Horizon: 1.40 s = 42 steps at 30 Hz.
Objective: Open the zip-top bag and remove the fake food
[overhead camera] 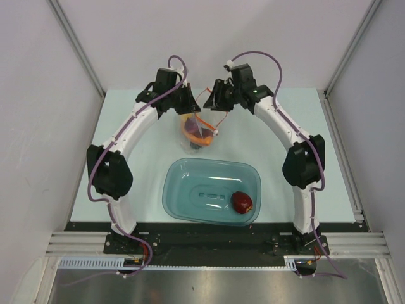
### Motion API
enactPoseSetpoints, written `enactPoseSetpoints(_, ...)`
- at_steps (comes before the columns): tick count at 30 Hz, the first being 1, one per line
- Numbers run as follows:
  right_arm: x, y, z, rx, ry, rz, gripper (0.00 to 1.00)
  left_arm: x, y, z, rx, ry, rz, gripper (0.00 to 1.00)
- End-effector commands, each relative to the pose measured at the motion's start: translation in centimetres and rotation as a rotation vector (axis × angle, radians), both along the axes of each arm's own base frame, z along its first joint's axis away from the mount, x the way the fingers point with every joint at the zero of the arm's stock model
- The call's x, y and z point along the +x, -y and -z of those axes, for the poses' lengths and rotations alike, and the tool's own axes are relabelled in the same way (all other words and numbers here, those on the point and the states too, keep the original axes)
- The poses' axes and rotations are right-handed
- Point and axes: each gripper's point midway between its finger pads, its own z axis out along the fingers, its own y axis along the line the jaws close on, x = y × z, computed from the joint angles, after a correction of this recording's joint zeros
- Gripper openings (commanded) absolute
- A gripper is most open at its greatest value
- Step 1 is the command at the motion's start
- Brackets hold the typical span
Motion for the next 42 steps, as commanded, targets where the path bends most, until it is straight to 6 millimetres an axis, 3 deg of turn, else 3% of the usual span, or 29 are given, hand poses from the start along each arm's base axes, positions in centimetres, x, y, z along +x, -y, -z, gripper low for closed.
enactPoseSetpoints(1,-0.2,-1.8,1.2,-0.034,0.023,-0.056,0.44,-0.7,0.4,-4.2,-0.057,0.079,0.006,0.0)
enactPoseSetpoints(4,-0.5,-2.6,3.4,-0.049,-0.008,-0.076,0.46,-0.6,0.5,-4.2,-0.061,0.078,0.005,0.0)
enactPoseSetpoints(10,-0.3,-3.9,6.8,-0.032,-0.053,-0.088,0.63,-0.7,0.9,-4.2,-0.066,0.072,0.011,0.0)
enactPoseSetpoints(18,-0.3,-5.3,9.0,-0.021,-0.074,-0.11,0.78,-0.9,1.9,-3.8,-0.058,0.062,0.029,0.0)
enactPoseSetpoints(27,0.2,-6.3,11.4,-0.002,-0.088,-0.106,0.84,-1.3,2.7,-4.1,-0.055,0.064,0.046,0.0)
enactPoseSetpoints(32,0.9,-6.6,11.6,0.011,-0.091,-0.102,0.79,-1.5,2.7,-4.0,-0.052,0.062,0.049,0.0)
enactPoseSetpoints(38,1.6,-5.7,11.9,0.021,-0.115,-0.073,0.56,-1.6,2.6,-3.8,-0.054,0.06,0.048,0.0)
enactPoseSetpoints(39,1.6,-5.6,11.7,0.018,-0.115,-0.074,0.48,-1.6,2.6,-3.7,-0.054,0.058,0.049,0.0)
enactPoseSetpoints(42,1.6,-5.1,10.2,0.015,-0.092,-0.076,0.37,-1.6,2.6,-3.5,-0.049,0.056,0.048,0.0)
